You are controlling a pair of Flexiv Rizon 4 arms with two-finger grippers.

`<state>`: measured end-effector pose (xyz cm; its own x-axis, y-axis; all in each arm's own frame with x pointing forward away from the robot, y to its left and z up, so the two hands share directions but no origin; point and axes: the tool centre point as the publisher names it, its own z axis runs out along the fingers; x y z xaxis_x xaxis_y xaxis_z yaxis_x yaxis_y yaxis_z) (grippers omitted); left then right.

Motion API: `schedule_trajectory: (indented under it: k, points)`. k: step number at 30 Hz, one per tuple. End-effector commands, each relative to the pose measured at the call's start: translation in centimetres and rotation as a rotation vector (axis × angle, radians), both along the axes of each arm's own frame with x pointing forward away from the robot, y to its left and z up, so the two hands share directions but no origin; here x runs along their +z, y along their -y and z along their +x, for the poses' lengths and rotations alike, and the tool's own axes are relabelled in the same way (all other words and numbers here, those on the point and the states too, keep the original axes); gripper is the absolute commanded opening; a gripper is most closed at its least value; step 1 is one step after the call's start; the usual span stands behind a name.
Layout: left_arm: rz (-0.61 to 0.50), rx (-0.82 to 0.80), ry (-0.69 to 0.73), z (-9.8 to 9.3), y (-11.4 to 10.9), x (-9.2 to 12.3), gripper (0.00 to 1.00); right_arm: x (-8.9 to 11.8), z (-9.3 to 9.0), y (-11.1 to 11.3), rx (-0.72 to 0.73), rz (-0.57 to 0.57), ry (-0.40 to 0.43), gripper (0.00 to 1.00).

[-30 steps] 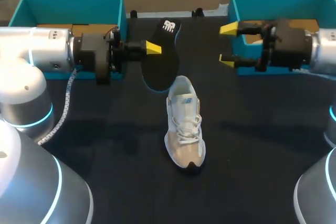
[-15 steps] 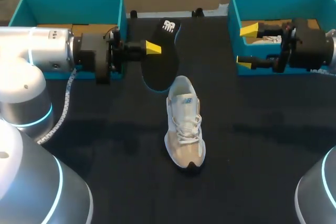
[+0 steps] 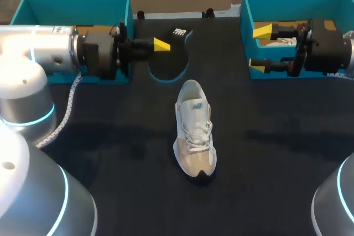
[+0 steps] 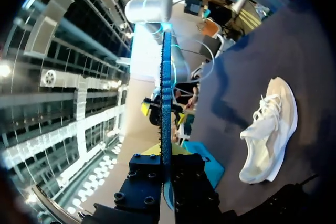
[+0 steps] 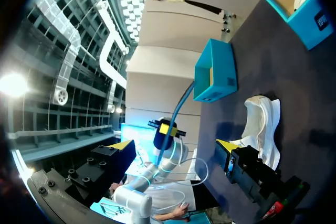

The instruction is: Take the shoe out of the shoebox, open the shoe tongue, remove and reinsert the insole, then place the shoe into the shoebox

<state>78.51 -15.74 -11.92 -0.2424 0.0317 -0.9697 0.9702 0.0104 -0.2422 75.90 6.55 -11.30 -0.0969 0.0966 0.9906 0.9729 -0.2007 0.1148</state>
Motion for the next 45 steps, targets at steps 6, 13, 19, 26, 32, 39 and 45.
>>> schedule_trajectory:
  k: [6,13,19,26,32,39,45]
  points:
    - [0.063,-0.049,-0.6,0.2,-1.0,-0.2,0.0,0.0,0.1,-0.2,-0.001,-0.001,-0.001,1.0]
    - [0.143,-0.044,-0.952,-1.5,-1.4,-1.6,0.0,0.0,0.1,-0.2,-0.001,-0.001,-0.001,1.0]
    - [0.138,-0.044,-1.077,-1.8,-1.1,-1.7,0.0,0.0,0.1,-0.2,-0.001,-0.001,-0.001,1.0]
    - [0.138,-0.044,-1.077,-1.8,-1.1,-1.7,0.0,0.0,0.1,-0.2,-0.001,-0.001,-0.001,1.0]
    - [0.138,-0.044,-1.077,-1.8,-1.1,-1.7,0.0,0.0,0.1,-0.2,-0.001,-0.001,-0.001,1.0]
    - [0.138,-0.044,-1.077,-1.8,-1.1,-1.7,0.0,0.0,0.1,-0.2,-0.001,-0.001,-0.001,1.0]
    - [0.107,-0.016,-1.54,-0.6,-0.8,-2.9,0.0,0.0,0.1,-0.2,-0.001,-0.001,-0.001,1.0]
